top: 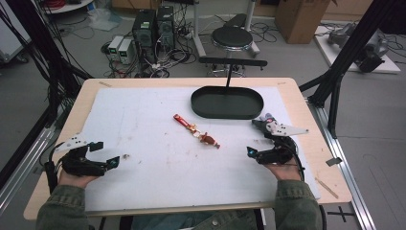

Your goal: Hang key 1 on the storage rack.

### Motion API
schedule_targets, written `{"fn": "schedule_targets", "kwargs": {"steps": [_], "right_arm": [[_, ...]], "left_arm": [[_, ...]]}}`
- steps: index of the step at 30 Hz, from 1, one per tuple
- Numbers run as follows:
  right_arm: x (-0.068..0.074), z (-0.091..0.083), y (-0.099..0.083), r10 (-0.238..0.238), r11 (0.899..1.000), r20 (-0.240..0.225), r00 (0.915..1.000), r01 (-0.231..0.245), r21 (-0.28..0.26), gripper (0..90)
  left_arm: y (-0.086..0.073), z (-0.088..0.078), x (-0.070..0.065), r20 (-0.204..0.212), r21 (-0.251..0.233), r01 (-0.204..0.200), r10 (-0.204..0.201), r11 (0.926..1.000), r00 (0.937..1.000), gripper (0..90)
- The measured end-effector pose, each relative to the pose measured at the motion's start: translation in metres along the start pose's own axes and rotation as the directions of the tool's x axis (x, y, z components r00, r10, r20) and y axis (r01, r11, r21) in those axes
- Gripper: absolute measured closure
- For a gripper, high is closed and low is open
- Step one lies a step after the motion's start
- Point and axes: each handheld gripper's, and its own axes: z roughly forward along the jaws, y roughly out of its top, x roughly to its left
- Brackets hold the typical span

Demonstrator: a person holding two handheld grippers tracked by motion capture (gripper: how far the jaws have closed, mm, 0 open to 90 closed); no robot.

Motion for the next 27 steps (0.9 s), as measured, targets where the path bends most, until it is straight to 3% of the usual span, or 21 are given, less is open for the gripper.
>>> {"fn": "schedule_targets", "kwargs": {"steps": [27], "right_arm": [[0.0011,0.0011,-0.0014,0.003,1.0,0.057,0.9984,-0.005,0.025,0.5]], "left_arm": [[-0.0001,0.0006,-0.0002,-0.021,-0.001,-0.013,0.013,0.9999,0.9997,1.7]]}}
